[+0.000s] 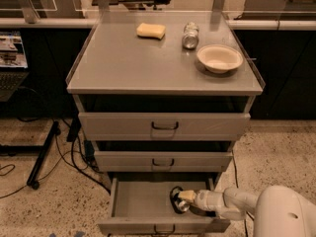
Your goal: Place green can into bottom drawer
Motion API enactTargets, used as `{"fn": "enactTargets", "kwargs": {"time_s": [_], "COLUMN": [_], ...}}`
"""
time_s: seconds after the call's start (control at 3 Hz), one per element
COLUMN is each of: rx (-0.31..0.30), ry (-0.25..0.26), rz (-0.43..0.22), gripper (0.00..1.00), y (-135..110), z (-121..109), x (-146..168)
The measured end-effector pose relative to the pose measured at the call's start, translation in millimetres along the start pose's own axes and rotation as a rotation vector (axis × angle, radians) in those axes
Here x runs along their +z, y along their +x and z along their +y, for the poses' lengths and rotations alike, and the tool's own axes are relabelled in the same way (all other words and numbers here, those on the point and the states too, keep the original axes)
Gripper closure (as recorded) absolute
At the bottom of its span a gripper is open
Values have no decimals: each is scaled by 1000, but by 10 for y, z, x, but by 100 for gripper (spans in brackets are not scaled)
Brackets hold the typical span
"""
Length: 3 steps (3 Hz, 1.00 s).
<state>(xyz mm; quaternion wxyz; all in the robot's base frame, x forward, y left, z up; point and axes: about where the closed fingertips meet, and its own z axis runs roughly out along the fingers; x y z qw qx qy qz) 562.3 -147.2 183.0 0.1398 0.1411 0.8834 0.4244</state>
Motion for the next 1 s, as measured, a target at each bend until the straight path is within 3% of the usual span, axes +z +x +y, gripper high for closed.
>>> {"fn": "enactTargets", "kwargs": {"time_s": [0.33, 0.67, 1.0], "rx": [0, 0, 0], "ry": [0, 0, 0], "rz": [0, 0, 0], "gripper": [13, 0, 0], "y": [0, 1, 1], "z": [0, 0, 0], "x": [1, 1, 1]}}
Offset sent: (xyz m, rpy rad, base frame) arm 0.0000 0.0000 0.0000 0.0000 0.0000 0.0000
